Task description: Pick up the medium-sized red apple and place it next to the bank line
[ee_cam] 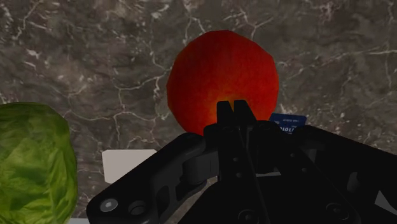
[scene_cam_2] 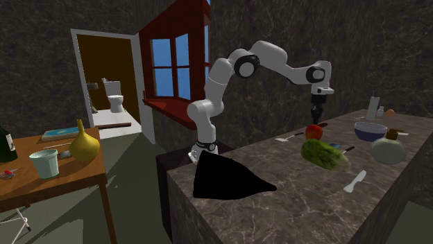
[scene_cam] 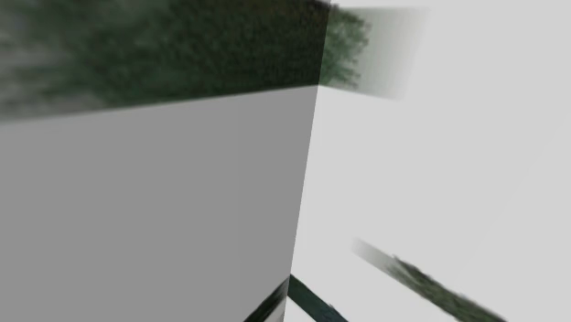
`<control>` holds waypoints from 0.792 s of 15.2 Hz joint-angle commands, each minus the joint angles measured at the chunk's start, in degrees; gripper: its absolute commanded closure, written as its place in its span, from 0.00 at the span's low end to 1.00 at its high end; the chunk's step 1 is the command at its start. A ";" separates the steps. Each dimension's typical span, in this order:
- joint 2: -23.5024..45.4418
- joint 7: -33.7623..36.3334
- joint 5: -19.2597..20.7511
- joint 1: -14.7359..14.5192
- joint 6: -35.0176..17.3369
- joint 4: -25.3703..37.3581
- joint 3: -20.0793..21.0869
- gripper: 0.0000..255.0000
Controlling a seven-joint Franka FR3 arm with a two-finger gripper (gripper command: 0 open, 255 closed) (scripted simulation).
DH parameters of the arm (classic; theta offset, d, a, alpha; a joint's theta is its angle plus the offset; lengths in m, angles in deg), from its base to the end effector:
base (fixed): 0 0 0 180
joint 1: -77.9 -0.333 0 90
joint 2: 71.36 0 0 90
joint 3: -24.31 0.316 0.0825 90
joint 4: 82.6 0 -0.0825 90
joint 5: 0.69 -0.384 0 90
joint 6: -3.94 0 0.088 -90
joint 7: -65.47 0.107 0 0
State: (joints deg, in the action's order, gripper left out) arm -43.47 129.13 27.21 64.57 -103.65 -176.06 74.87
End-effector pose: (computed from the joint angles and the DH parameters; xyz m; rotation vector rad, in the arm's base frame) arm 0.3805 0.5297 0.4137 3.0540 0.1801 0.0893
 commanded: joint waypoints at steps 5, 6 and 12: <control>0.04 0.02 0.04 -0.02 -0.05 -0.01 -0.02 0.00; 0.04 0.02 0.04 -0.02 -0.05 -0.01 -0.02 0.00; -0.89 -0.71 -1.00 -0.31 3.18 2.71 0.62 0.00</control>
State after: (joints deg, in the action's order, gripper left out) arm -43.72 128.66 26.76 64.21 -101.63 -174.03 75.12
